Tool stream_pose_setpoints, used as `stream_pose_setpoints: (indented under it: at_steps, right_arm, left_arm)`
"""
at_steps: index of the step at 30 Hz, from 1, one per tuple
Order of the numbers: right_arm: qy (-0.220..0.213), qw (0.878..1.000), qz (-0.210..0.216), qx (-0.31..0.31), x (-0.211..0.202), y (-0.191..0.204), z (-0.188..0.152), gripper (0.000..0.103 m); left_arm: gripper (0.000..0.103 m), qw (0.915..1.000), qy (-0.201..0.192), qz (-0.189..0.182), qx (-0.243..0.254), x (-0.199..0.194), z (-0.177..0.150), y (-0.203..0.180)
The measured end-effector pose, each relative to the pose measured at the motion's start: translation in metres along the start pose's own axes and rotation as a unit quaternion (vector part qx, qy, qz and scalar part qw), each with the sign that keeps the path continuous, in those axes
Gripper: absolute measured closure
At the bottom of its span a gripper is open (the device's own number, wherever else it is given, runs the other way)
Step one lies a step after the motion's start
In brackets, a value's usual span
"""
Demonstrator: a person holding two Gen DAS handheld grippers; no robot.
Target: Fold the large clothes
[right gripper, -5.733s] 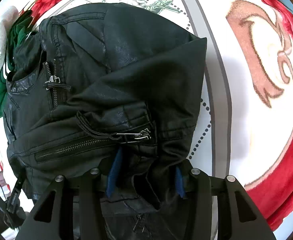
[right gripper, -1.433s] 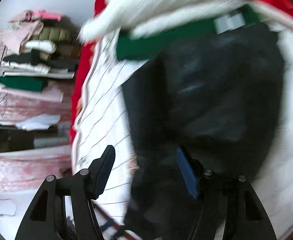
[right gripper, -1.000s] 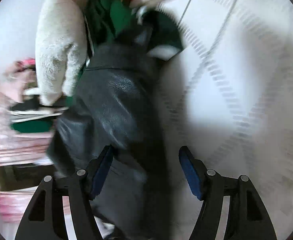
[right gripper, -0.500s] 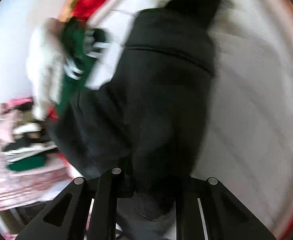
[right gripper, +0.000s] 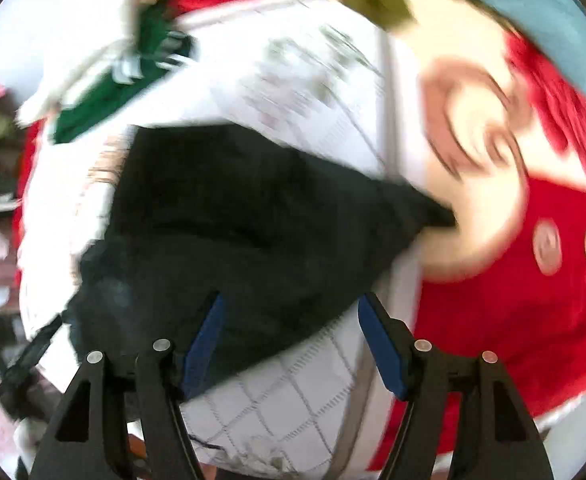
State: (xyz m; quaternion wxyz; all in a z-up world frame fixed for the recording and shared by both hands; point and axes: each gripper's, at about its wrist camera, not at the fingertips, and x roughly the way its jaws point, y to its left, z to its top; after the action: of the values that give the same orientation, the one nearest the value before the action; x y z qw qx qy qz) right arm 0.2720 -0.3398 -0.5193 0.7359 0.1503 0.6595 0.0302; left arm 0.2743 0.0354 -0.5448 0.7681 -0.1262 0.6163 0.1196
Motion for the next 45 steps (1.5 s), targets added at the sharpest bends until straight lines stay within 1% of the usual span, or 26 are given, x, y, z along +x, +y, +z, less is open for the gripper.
stream_pose_setpoints:
  at_steps: [1,2,4,6,9,11,12,14,16,20,22,23,24,26,27,29,31,33,34,36,37,39,40,41,43,45]
  right_arm:
    - [-0.004,1.0,0.021,-0.022,0.005,0.014,0.009,0.038]
    - [-0.002,0.999,0.036,-0.028,0.011,0.023,0.015,0.052]
    - [0.009,0.996,0.083,-0.032,0.041,0.044,0.034,0.061]
    - [0.026,0.995,0.093,-0.027,0.081,0.063,0.055,0.081]
    - [0.06,0.996,0.065,0.003,0.144,0.07,0.076,0.083]
    - [0.073,0.995,0.067,0.024,0.16,0.063,0.084,0.083]
    - [0.082,0.993,0.076,0.036,0.159,0.059,0.087,0.084]
    - [0.088,0.991,0.091,0.034,0.15,0.056,0.088,0.083]
    - [0.071,0.992,0.1,0.016,0.124,0.049,0.082,0.083]
    - [0.015,0.996,0.092,-0.009,0.07,0.033,0.071,0.081]
    - [-0.005,0.996,0.088,0.0,0.045,0.012,0.058,0.069]
    - [-0.015,0.996,0.085,0.009,0.034,-0.002,0.05,0.059]
    - [-0.02,0.996,0.08,0.017,0.027,-0.009,0.043,0.05]
    - [-0.031,0.997,0.065,0.034,0.013,-0.035,0.027,0.044]
    - [-0.033,0.997,0.058,0.042,0.01,-0.05,0.019,0.041]
    - [-0.021,0.996,0.046,0.069,0.014,-0.076,0.008,0.04]
    - [-0.004,0.991,0.074,0.112,0.022,-0.109,-0.008,0.04]
    - [0.002,0.986,0.096,0.139,0.031,-0.127,-0.017,0.04]
    - [0.004,0.982,0.118,0.15,0.04,-0.135,-0.02,0.04]
    - [0.009,0.975,0.144,0.172,0.055,-0.147,-0.024,0.04]
    - [0.009,0.967,0.175,0.184,0.065,-0.155,-0.026,0.04]
    - [0.012,0.96,0.197,0.199,0.083,-0.16,-0.027,0.04]
    - [0.01,0.954,0.221,0.203,0.094,-0.164,-0.027,0.04]
    - [0.01,0.951,0.234,0.204,0.104,-0.162,-0.024,0.04]
    - [0.0,0.938,0.271,0.217,0.117,-0.16,-0.021,0.04]
    - [-0.01,0.927,0.303,0.222,0.129,-0.157,-0.013,0.04]
  left_arm:
    - [0.006,1.0,0.0,0.001,-0.003,0.004,0.005,-0.011]
    - [0.006,1.0,0.0,0.003,-0.004,0.009,0.008,-0.017]
    - [0.006,0.9999,0.0,0.015,-0.001,0.02,0.014,-0.026]
    - [0.006,0.9996,0.008,0.027,-0.001,0.034,0.017,-0.028]
    - [0.006,0.999,0.026,0.036,-0.009,0.041,0.011,-0.023]
    - [0.006,0.9986,0.033,0.041,-0.009,0.038,0.004,-0.019]
    - [0.006,0.9984,0.037,0.042,-0.007,0.034,0.0,-0.019]
    - [0.006,0.9984,0.037,0.042,-0.004,0.024,-0.003,-0.02]
    - [0.006,0.999,0.028,0.036,-0.001,0.01,-0.003,-0.026]
    - [0.006,0.9997,-0.002,0.018,0.015,-0.009,0.014,-0.054]
    - [0.006,0.9995,-0.009,0.025,0.017,-0.003,0.024,-0.066]
    - [0.006,0.9993,-0.013,0.031,0.015,0.004,0.03,-0.07]
    - [0.006,0.9986,-0.016,0.049,0.014,0.016,0.035,-0.074]
    - [0.003,0.997,-0.005,0.075,0.018,0.046,0.036,-0.075]
    - [0.002,0.9973,0.0,0.072,0.015,0.053,0.036,-0.073]
    - [0.0,0.9983,-0.002,0.059,-0.003,0.06,0.036,-0.065]
    - [0.0,0.9983,-0.003,0.058,0.007,0.053,0.035,-0.063]
    - [0.0,0.9975,-0.006,0.069,0.015,0.039,0.031,-0.062]
    - [0.0,0.9976,-0.007,0.067,0.014,0.033,0.029,-0.061]
    - [0.0,0.9984,-0.008,0.056,0.008,0.017,0.02,-0.059]
    - [0.0,0.9986,-0.008,0.051,0.006,0.013,0.016,-0.06]
    - [0.0,0.9989,-0.003,0.045,0.014,0.007,0.004,-0.066]
    - [0.0,0.9987,0.0,0.047,0.018,0.009,-0.001,-0.07]
    - [0.0,0.9985,0.005,0.05,0.024,0.012,-0.007,-0.074]
    - [0.0,0.9975,0.017,0.06,0.033,0.022,-0.017,-0.082]
    - [0.0,0.9971,0.018,0.064,0.035,0.038,-0.014,-0.088]
